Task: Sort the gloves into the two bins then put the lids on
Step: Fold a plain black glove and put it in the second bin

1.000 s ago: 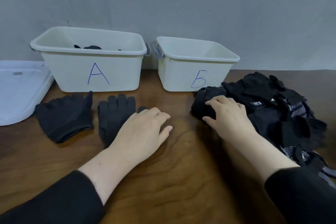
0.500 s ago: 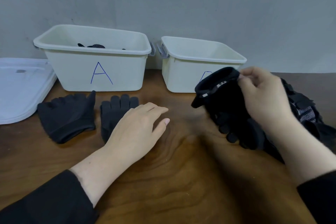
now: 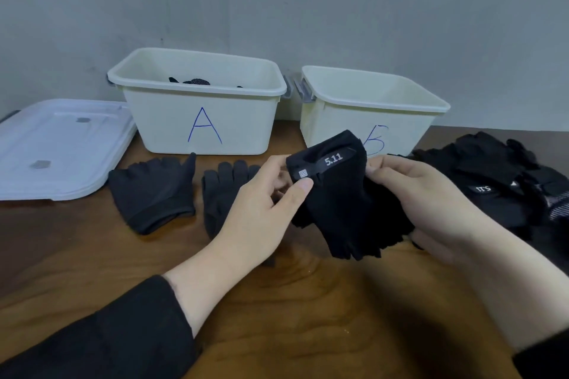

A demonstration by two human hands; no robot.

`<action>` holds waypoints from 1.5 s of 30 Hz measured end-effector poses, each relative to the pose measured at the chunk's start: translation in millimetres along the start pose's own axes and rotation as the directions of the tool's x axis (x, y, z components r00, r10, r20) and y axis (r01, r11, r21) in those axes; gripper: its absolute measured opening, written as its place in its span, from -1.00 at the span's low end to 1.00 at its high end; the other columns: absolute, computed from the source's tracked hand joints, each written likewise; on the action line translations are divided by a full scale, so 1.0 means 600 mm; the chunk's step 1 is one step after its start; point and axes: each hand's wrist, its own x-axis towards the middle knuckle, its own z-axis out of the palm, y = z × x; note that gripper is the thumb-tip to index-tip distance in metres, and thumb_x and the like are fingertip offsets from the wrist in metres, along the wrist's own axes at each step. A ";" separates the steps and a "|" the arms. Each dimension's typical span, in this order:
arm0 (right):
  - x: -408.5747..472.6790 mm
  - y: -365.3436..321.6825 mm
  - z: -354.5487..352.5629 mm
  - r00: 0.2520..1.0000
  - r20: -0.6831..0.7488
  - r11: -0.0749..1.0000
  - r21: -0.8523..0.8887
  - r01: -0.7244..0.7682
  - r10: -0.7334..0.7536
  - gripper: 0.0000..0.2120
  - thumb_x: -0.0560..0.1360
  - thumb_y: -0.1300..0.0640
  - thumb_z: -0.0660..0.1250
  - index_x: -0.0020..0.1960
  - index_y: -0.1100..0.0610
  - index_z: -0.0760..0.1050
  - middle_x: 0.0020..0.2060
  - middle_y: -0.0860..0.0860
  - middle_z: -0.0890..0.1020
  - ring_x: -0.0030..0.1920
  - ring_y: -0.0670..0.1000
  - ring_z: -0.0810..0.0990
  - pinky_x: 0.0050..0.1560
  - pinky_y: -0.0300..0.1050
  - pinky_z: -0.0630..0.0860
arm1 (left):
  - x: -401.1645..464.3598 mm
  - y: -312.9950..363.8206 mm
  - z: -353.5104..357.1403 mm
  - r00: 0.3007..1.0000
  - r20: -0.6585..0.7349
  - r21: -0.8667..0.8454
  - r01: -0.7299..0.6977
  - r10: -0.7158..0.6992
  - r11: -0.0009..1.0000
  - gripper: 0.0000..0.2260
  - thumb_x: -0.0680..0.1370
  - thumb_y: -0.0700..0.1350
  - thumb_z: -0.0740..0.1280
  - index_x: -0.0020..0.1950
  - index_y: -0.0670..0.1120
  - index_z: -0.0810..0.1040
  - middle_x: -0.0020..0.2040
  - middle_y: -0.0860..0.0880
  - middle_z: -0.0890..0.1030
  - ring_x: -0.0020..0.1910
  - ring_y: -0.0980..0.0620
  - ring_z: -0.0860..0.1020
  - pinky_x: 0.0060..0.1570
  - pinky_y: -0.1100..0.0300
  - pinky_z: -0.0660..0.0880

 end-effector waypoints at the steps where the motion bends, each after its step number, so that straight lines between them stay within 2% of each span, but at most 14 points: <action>1: 0.000 0.002 0.003 1.000 0.014 1.000 -0.002 0.008 -0.008 -0.79 0.65 0.09 0.27 -0.05 0.10 0.64 -0.12 0.09 0.68 -0.08 0.12 0.61 -0.01 0.10 0.46 | 0.001 0.002 -0.001 1.000 0.004 -0.046 0.016 -0.015 0.999 -0.82 0.65 -0.03 0.27 0.25 0.07 0.51 0.01 0.11 0.70 0.11 0.14 0.63 0.21 0.00 0.53; 4: -0.001 -0.003 0.006 0.995 0.063 0.997 0.004 0.079 -0.079 -0.77 0.58 -0.02 0.33 0.21 -0.02 0.61 0.03 0.08 0.71 0.02 0.09 0.67 0.16 0.19 0.55 | 0.004 0.002 -0.003 0.999 0.002 -0.130 0.044 -0.044 0.991 -0.91 0.65 -0.07 0.28 0.10 0.04 0.57 -0.17 -0.04 0.70 -0.04 0.01 0.67 0.16 -0.13 0.54; 7: -0.002 -0.026 0.007 0.979 0.115 0.974 -0.134 0.180 -0.165 -0.58 0.47 -0.06 0.40 0.32 -0.11 0.51 0.02 0.01 0.73 0.05 0.00 0.71 0.10 -0.02 0.57 | 0.003 0.004 0.000 0.997 0.043 -0.159 0.064 -0.058 0.985 -0.93 0.64 -0.05 0.30 0.04 0.05 0.58 -0.20 -0.20 0.64 -0.10 -0.20 0.63 0.07 -0.21 0.55; 10: -0.002 -0.045 0.019 0.971 0.156 0.883 -0.410 0.228 -0.179 -0.74 0.51 0.00 0.44 0.18 -0.14 0.61 -0.09 -0.09 0.74 -0.04 -0.13 0.70 0.06 -0.20 0.51 | 0.001 0.008 0.002 0.994 0.077 -0.168 0.085 -0.073 0.982 -0.93 0.63 0.00 0.31 0.04 0.07 0.58 -0.22 -0.30 0.58 -0.16 -0.31 0.57 -0.03 -0.25 0.54; 14: 0.007 -0.052 0.028 0.978 0.149 0.825 -0.527 0.202 -0.144 -0.91 0.55 0.01 0.41 -0.06 -0.06 0.69 -0.20 -0.16 0.74 -0.17 -0.23 0.68 -0.09 -0.29 0.46 | 0.004 0.005 -0.003 0.996 0.031 -0.158 0.090 -0.086 0.983 -0.92 0.62 0.05 0.31 0.06 0.12 0.58 -0.21 -0.27 0.61 -0.15 -0.29 0.58 -0.04 -0.28 0.54; 20: 0.018 -0.036 0.012 0.984 -0.044 0.947 -0.285 0.151 -0.170 -0.82 0.61 0.12 0.34 -0.13 0.13 0.64 -0.43 -0.09 0.64 -0.53 -0.20 0.50 -0.50 -0.43 0.36 | 0.019 -0.006 -0.014 0.986 -0.101 -0.246 0.103 -0.131 0.964 -0.85 0.64 -0.06 0.29 0.16 0.15 0.57 -0.08 -0.19 0.63 -0.02 -0.14 0.62 0.13 -0.12 0.57; 24: 0.018 -0.024 0.008 0.988 -0.032 0.958 -0.251 0.139 -0.151 -0.84 0.62 0.10 0.34 -0.09 0.07 0.64 -0.28 -0.05 0.70 -0.35 -0.14 0.59 -0.17 -0.20 0.44 | 0.024 -0.014 -0.014 0.980 -0.135 -0.289 0.104 -0.148 0.952 -0.79 0.66 -0.12 0.25 0.21 0.15 0.56 -0.08 0.07 0.66 -0.03 0.15 0.62 0.10 0.21 0.51; 27: 0.021 -0.019 0.005 0.964 -0.122 0.939 -0.286 0.193 -0.236 -0.89 0.61 0.08 0.35 -0.05 0.03 0.63 -0.17 -0.08 0.73 -0.21 -0.10 0.66 -0.05 -0.12 0.47 | 0.023 -0.011 -0.012 0.978 -0.165 -0.295 0.072 -0.125 0.953 -0.76 0.67 -0.21 0.22 0.21 0.08 0.55 -0.06 0.06 0.66 -0.01 0.12 0.63 0.11 0.22 0.52; 32: 0.028 -0.015 -0.003 0.735 -0.375 0.792 -0.496 0.356 -0.565 -0.92 0.59 0.08 0.36 -0.02 -0.10 0.54 -0.11 -0.23 0.67 -0.02 -0.27 0.61 -0.02 -0.46 0.42 | 0.023 -0.015 -0.015 0.962 -0.268 -0.178 0.006 -0.054 0.984 -0.77 0.66 -0.23 0.22 0.19 0.05 0.55 0.00 0.09 0.65 0.06 0.13 0.61 0.14 0.19 0.56; 34: 0.027 0.004 0.007 0.736 -0.285 0.713 -0.600 0.362 -0.614 -0.88 0.56 0.14 0.38 0.00 -0.08 0.56 -0.08 -0.25 0.65 -0.02 -0.31 0.57 -0.02 -0.55 0.35 | 0.023 -0.015 -0.017 0.953 -0.300 -0.125 0.005 -0.042 0.992 -0.78 0.65 -0.21 0.23 0.19 0.06 0.55 0.00 0.13 0.64 0.08 0.16 0.60 0.16 0.23 0.54; 36: 0.027 0.037 0.020 0.831 -0.091 0.628 -0.701 0.338 -0.549 -0.87 0.50 0.15 0.40 0.00 -0.06 0.59 -0.03 -0.20 0.65 0.02 -0.22 0.58 0.05 -0.53 0.33 | 0.019 -0.016 -0.020 0.951 -0.310 -0.071 -0.004 -0.018 0.997 -0.78 0.65 -0.20 0.23 0.16 0.10 0.54 0.00 0.15 0.64 0.07 0.17 0.59 0.13 0.30 0.52; 39: 0.017 0.103 0.041 0.932 0.222 0.392 -0.861 0.325 -0.286 -0.68 0.54 -0.19 0.30 0.22 -0.09 0.58 0.25 -0.23 0.54 0.32 -0.13 0.49 0.45 -0.24 0.21 | 0.013 -0.016 -0.031 0.955 -0.295 0.069 -0.016 0.036 0.997 -0.78 0.64 -0.16 0.24 0.11 0.17 0.53 -0.01 0.17 0.63 0.04 0.17 0.57 0.04 0.40 0.46; 41: 0.007 0.128 0.049 0.927 0.184 0.418 -0.852 0.316 -0.326 -0.59 0.56 -0.26 0.19 0.28 -0.10 0.55 0.29 -0.24 0.52 0.36 -0.16 0.44 0.54 -0.10 0.13 | 0.009 -0.017 -0.041 0.954 -0.288 0.175 -0.029 0.079 0.984 -0.82 0.64 -0.15 0.25 0.12 0.12 0.55 -0.02 0.18 0.62 0.03 0.18 0.56 0.01 0.41 0.46; 45: 0.013 0.123 0.069 0.836 0.107 0.466 -0.789 0.400 -0.538 -0.65 0.60 -0.11 0.23 0.29 0.00 0.59 0.29 -0.14 0.58 0.37 -0.16 0.44 0.54 -0.07 0.17 | -0.006 -0.023 -0.071 0.952 -0.231 0.478 -0.067 0.199 0.876 -0.86 0.63 -0.09 0.27 0.13 0.04 0.58 -0.04 0.22 0.57 -0.01 0.21 0.52 -0.04 0.46 0.42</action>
